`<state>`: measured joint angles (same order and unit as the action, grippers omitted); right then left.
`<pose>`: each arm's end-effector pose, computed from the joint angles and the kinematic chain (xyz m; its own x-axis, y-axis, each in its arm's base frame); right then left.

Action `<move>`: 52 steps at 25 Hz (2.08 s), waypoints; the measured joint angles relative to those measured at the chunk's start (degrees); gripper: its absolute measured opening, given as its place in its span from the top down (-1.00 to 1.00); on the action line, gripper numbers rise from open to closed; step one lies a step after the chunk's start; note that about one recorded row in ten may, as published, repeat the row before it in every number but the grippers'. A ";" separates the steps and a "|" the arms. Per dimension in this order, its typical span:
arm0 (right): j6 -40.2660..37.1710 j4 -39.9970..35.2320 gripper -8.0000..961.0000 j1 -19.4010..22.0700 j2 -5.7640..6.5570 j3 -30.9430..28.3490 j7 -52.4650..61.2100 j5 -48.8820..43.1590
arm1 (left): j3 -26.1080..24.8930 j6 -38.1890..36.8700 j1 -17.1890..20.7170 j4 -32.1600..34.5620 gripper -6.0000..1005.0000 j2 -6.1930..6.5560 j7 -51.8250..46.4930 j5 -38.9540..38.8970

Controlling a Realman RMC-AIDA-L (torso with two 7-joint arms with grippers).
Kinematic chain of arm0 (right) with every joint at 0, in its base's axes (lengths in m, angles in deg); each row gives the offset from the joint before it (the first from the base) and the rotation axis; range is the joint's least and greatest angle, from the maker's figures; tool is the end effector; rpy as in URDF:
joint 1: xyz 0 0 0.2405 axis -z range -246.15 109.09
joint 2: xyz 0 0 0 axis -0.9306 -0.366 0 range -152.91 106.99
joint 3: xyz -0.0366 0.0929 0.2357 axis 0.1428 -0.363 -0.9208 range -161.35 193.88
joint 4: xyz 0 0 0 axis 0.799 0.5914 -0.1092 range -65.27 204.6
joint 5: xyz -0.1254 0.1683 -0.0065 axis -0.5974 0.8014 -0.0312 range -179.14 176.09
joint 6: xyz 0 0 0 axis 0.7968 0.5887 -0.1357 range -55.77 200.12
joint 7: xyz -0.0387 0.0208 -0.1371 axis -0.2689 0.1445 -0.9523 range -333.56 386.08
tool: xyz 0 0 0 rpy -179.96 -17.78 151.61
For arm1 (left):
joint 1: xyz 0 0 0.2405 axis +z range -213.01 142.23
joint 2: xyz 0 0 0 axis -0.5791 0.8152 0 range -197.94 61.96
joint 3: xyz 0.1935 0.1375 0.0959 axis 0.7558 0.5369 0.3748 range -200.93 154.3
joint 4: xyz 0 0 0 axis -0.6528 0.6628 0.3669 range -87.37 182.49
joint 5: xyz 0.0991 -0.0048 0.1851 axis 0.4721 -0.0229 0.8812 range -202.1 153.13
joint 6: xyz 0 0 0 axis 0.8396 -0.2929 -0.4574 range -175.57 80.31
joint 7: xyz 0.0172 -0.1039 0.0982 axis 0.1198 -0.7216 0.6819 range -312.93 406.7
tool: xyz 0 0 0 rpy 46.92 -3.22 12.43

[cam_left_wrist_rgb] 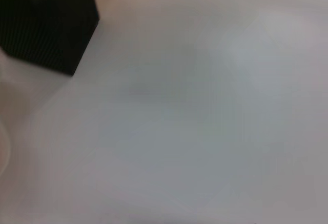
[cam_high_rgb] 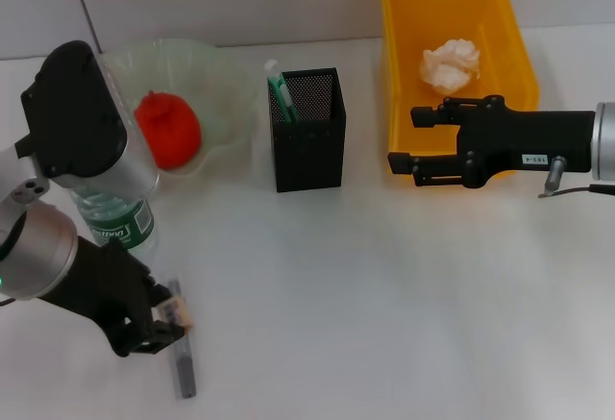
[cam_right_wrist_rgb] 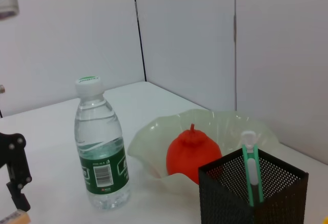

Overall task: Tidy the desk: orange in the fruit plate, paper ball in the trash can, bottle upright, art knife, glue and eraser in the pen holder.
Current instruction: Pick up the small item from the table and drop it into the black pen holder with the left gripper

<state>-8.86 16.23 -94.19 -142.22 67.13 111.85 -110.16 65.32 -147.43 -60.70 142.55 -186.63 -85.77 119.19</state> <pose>0.2468 0.3502 0.0265 0.8617 -0.2470 -0.4432 -0.4095 -0.8543 -0.3200 -0.1622 0.2944 0.0013 0.8749 0.3064 -0.3750 0.2369 -0.9462 -0.2203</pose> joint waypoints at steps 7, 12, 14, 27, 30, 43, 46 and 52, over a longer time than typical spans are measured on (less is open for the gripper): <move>0.01 0.00 -0.60 0.23 0.00 -0.08 0.12 0.00 | -5.39 -0.71 0.64 5.06 0.22 0.11 2.13 -9.52; 0.00 0.00 -0.60 0.32 0.00 -0.06 0.19 0.00 | -9.47 0.64 1.35 7.95 0.22 0.07 3.23 -13.54; 0.00 0.00 -0.60 0.36 0.00 -0.06 0.23 0.00 | -9.79 1.19 1.41 8.11 0.22 0.05 3.23 -13.80; -0.01 0.00 -0.60 0.63 -0.08 -0.06 0.51 0.00 | -10.38 10.75 1.85 8.26 0.22 0.04 4.89 -19.29; 0.00 0.00 -0.60 0.64 -0.09 -0.06 0.52 0.00 | -10.07 12.29 1.85 7.94 0.22 -0.04 4.89 -19.51; -0.07 -0.15 -0.60 1.09 0.11 -0.26 0.16 2.02 | -7.12 24.28 0.64 -0.05 0.22 -0.10 4.98 -21.50; -0.52 -0.78 -0.60 1.75 0.25 -1.29 -0.53 3.82 | -5.99 27.07 0.40 -1.78 0.22 -0.10 5.53 -21.55; -3.14 -1.83 -0.60 3.29 0.11 -3.51 -1.47 5.03 | -3.57 34.45 -0.20 -5.83 0.22 -0.09 6.95 -22.47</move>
<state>-12.00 14.41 -90.90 -142.11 63.62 110.38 -105.13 61.75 -112.98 -60.90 136.73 -186.73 -78.83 96.72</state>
